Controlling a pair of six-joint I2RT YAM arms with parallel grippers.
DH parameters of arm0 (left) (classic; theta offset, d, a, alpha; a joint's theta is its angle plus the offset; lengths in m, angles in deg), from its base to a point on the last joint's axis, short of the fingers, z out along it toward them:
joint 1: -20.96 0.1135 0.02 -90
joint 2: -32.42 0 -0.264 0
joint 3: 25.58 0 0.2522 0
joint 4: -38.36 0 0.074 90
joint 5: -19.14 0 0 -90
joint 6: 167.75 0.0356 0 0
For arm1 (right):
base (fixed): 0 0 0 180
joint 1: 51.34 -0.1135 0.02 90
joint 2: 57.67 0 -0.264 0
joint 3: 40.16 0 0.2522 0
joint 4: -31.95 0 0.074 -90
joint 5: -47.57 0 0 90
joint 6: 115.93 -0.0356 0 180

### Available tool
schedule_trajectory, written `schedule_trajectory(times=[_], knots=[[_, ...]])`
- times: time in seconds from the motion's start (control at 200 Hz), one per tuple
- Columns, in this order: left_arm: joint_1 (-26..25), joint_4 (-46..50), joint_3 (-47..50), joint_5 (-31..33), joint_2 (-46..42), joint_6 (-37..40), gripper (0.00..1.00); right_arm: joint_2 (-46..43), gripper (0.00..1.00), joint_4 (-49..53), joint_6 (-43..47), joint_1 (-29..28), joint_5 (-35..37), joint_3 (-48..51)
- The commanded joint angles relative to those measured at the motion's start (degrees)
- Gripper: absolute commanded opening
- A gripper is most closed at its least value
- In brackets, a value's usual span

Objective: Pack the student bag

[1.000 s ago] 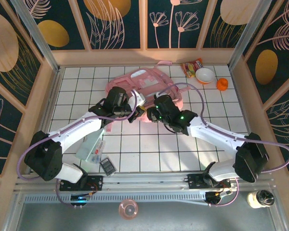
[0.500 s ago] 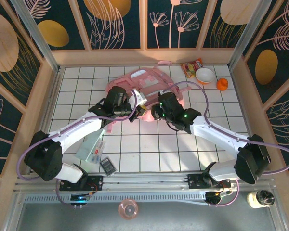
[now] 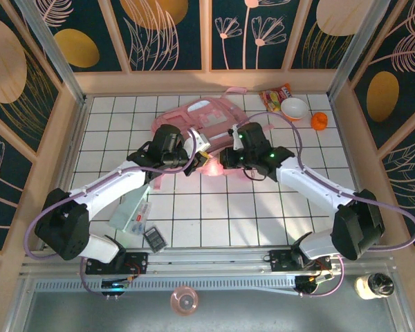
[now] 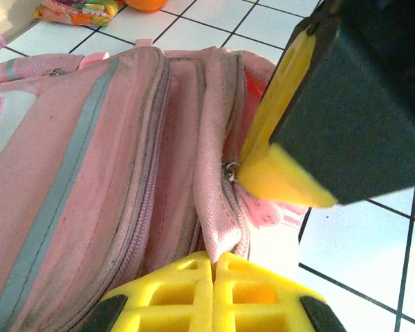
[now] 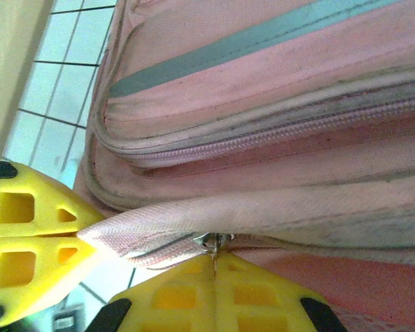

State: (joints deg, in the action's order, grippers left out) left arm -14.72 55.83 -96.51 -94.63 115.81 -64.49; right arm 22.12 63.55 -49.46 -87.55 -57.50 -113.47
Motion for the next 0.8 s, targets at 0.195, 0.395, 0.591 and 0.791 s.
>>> schedule_trajectory(times=[0.195,0.395,0.591,0.791], knots=[[-0.1,-5.5,0.2,-3.3,-2.1,-0.2,0.0,0.8,0.0,3.5,-4.0,2.7,-10.9,-1.4],[-0.1,-6.4,-0.6,-4.2,-2.4,-1.0,0.0,1.5,0.13,0.1,-4.3,0.1,-3.8,0.1],[-0.1,-8.4,-0.7,-5.5,-3.1,-2.6,0.0,1.3,0.17,-3.8,-6.9,-2.0,1.3,2.0],[-0.1,-9.6,-0.9,-6.2,-3.9,-3.6,0.0,1.4,0.2,-6.8,-10.4,-3.3,7.5,4.1]])
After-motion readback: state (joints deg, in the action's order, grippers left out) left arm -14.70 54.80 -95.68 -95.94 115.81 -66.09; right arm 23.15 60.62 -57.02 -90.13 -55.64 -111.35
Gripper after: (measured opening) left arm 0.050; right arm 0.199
